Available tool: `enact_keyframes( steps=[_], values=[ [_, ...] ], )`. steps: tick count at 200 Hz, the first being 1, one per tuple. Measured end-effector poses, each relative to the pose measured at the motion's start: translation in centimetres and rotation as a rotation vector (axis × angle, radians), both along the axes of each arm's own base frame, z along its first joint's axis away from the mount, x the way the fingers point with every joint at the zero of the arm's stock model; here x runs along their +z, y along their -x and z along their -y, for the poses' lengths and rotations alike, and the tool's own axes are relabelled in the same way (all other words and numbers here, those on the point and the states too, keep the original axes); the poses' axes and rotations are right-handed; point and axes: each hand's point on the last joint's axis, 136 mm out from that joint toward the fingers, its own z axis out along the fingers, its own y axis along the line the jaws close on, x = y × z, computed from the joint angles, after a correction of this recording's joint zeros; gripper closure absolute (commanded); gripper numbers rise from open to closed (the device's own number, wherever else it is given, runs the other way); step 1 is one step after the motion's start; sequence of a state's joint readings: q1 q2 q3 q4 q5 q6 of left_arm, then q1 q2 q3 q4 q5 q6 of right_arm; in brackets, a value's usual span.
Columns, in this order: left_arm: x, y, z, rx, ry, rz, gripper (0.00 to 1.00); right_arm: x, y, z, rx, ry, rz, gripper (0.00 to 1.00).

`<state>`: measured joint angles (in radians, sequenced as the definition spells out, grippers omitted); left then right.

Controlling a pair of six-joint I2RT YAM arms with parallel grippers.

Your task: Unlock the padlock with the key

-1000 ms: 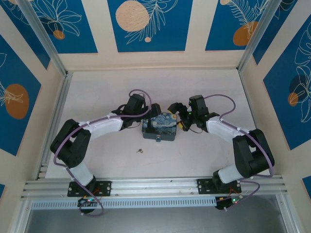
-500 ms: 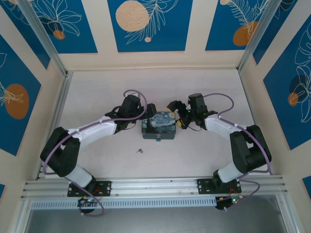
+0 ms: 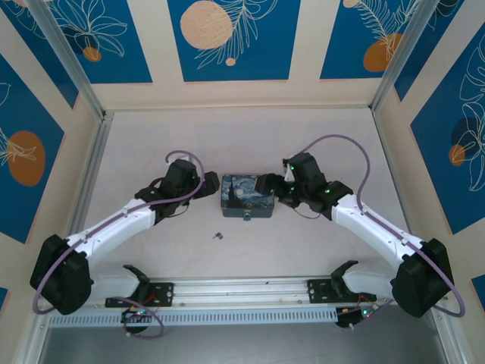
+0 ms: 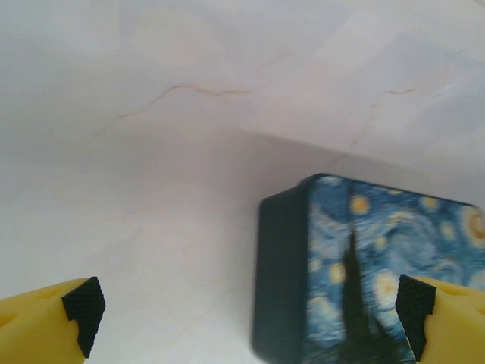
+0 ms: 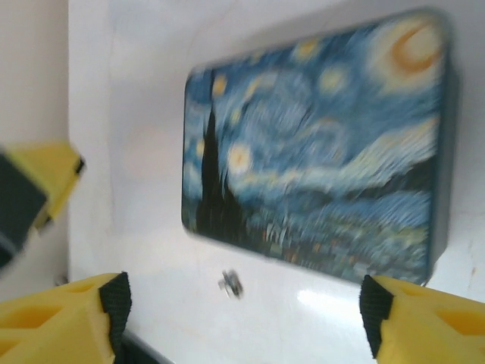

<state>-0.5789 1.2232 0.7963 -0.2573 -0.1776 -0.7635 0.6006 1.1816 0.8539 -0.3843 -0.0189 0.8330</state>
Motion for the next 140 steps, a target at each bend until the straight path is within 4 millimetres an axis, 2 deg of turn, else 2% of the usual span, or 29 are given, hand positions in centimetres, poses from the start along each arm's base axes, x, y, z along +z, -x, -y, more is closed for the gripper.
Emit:
enact_keyframes(
  steps=[26, 57, 78, 97, 140],
  values=[
    [-0.9, 0.9, -2.9, 0.07, -0.006, -0.037, 0.0, -1.6, 3.3, -2.9, 0.199, 0.075, -0.004, 0.31],
    [0.1, 1.0, -5.5, 0.135, 0.016, -0.025, 0.0, -4.2, 5.4, -6.5, 0.396, 0.178, -0.026, 0.4],
    [0.8, 1.0, -6.3, 0.153, 0.035, -0.014, 0.0, -6.0, 6.2, -8.8, 0.506, 0.242, -0.038, 0.46],
    [0.8, 1.2, -6.6, 0.157, 0.048, -0.016, 0.0, -7.5, 6.6, -10.8, 0.594, 0.301, -0.033, 0.46],
    [-0.3, 1.7, -7.3, 0.166, 0.062, -0.061, 0.0, -9.9, 7.7, -13.1, 0.745, 0.429, -0.008, 0.47]
  ],
)
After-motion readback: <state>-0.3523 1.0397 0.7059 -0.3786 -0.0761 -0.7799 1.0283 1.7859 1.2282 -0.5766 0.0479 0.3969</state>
